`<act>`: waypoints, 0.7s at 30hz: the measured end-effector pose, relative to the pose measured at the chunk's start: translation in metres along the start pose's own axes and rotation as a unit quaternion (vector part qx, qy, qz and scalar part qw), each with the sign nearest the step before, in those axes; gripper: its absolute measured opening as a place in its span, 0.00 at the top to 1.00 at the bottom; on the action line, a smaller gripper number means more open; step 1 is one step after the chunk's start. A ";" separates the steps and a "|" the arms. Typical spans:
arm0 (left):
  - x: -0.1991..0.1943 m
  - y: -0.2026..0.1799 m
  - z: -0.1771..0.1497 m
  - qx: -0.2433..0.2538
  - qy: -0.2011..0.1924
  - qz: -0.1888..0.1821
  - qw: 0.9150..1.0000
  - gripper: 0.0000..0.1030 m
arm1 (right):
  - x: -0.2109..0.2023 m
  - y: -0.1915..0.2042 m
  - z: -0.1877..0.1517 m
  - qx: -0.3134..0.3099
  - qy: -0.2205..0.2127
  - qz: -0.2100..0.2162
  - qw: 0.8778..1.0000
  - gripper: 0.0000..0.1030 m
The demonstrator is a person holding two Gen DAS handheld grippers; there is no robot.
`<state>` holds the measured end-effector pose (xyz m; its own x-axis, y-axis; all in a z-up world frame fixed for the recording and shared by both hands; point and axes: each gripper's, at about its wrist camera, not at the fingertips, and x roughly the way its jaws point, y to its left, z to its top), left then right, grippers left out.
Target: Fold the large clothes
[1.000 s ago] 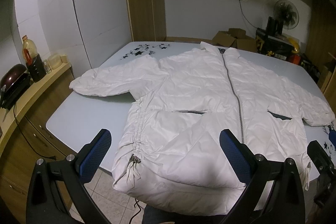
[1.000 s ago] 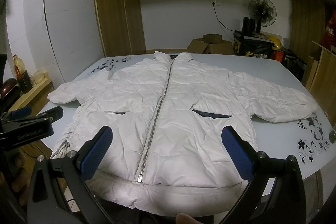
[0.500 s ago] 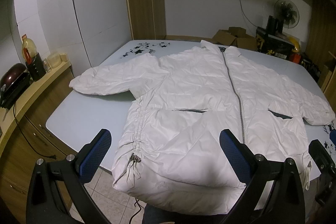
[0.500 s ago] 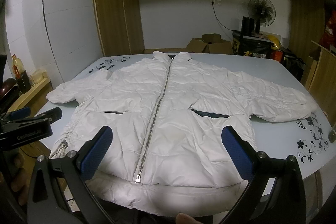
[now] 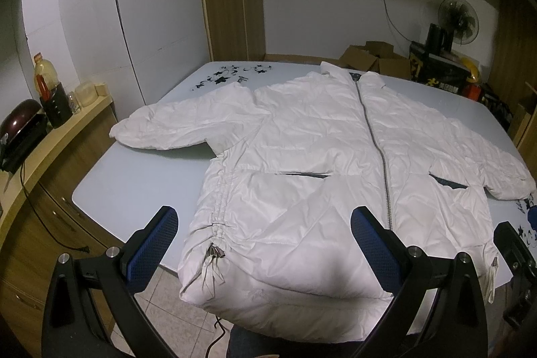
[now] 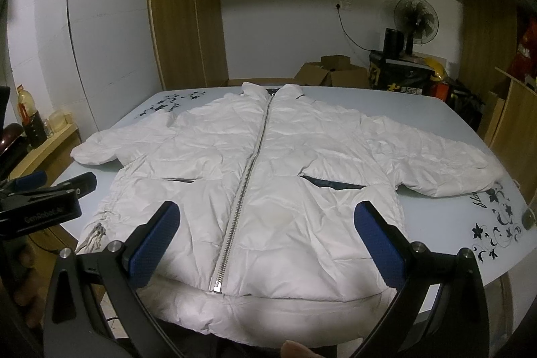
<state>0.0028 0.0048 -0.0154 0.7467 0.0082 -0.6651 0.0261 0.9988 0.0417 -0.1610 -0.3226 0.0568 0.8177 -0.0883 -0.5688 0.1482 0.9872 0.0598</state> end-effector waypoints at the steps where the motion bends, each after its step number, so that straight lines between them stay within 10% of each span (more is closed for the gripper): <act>1: 0.000 0.000 0.000 0.000 0.001 0.000 1.000 0.00 | -0.001 -0.002 0.000 0.000 0.000 0.000 1.000 0.00; 21: 0.005 -0.001 0.000 -0.001 0.014 -0.004 1.000 0.00 | 0.001 0.002 0.000 -0.001 0.002 -0.001 1.000 0.00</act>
<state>0.0062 0.0041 -0.0191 0.7280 0.0018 -0.6856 0.0303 0.9989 0.0348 -0.1593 -0.3212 0.0564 0.8156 -0.0904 -0.5716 0.1495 0.9871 0.0572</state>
